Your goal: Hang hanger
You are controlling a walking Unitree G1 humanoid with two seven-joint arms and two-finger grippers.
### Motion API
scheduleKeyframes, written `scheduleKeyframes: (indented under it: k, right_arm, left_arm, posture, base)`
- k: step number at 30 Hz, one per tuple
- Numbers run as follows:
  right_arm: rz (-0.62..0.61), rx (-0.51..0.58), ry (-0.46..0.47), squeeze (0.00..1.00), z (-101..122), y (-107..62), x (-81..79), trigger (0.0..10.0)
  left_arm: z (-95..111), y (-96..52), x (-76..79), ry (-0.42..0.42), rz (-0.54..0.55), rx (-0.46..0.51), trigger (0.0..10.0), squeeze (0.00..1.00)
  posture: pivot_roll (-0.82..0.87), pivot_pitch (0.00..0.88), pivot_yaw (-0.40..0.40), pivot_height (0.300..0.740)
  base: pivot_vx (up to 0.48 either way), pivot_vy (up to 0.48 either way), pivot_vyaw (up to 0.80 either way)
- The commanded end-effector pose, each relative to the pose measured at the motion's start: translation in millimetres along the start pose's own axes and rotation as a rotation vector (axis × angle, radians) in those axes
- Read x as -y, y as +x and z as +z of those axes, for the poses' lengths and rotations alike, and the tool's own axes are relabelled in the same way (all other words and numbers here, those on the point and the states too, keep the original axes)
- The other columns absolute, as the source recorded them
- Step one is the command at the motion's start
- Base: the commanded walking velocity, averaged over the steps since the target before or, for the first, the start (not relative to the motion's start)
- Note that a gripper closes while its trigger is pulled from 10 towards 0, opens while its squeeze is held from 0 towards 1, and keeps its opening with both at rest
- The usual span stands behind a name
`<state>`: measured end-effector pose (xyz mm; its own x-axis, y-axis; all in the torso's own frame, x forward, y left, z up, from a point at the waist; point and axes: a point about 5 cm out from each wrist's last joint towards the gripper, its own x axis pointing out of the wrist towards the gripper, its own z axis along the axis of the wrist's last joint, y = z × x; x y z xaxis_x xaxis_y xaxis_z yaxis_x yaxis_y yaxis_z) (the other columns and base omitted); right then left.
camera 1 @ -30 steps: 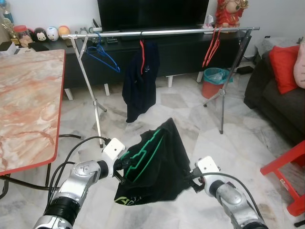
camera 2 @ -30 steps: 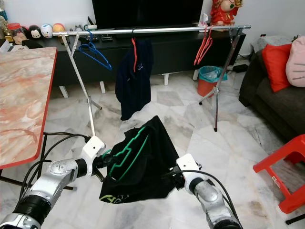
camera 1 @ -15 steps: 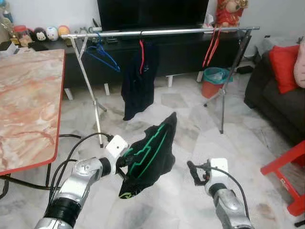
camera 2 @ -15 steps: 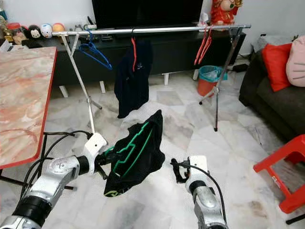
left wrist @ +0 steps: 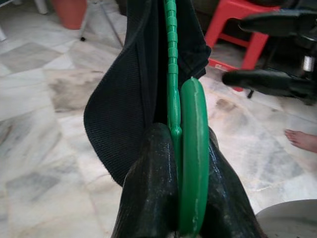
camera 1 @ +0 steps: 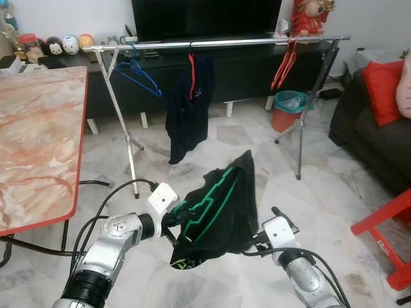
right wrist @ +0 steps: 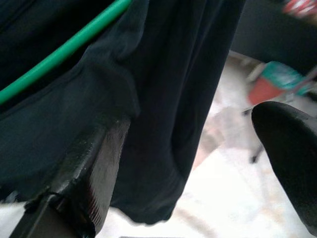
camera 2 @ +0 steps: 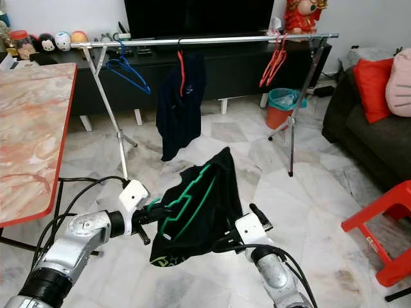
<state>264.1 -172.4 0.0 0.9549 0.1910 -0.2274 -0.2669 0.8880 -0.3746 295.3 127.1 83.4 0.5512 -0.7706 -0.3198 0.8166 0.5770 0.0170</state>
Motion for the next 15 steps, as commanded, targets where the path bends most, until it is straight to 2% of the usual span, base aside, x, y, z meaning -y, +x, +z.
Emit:
scheduleKeyframes:
  k: [1, 8, 10, 15]
  right_arm:
    - [-0.043, 0.041, -0.021, 0.00, 8, 4.9, 5.6, 10.0]
    - [-0.093, 0.147, 0.042, 0.00, 26, 12.7, 13.3, 10.0]
    - [-0.111, 0.184, 0.010, 0.00, 32, 14.0, 14.3, 10.0]
    - [-0.138, 0.233, 0.006, 0.00, 40, 15.3, 16.9, 10.0]
  left_arm:
    - [9, 0.1, 4.5, 0.015, -0.040, 0.042, 10.0, 0.00]
    - [-2, -4.4, 10.6, 0.021, -0.085, -0.021, 10.0, 0.00]
    - [-3, -4.5, 13.0, 0.014, -0.098, -0.020, 10.0, 0.00]
    - [-2, -3.2, 17.7, 0.010, -0.120, -0.011, 10.0, 0.00]
  posture:
    - [0.00, 0.000, -0.037, 0.740]
    - [0.00, 0.000, -0.033, 0.740]
    - [0.00, 0.000, -0.033, 0.740]
    - [0.00, 0.000, -0.034, 0.740]
  base:
    - [0.000, 0.000, 0.00]
    - [0.000, 0.000, 0.00]
    - [0.000, 0.000, 0.00]
    - [0.000, 0.000, 0.00]
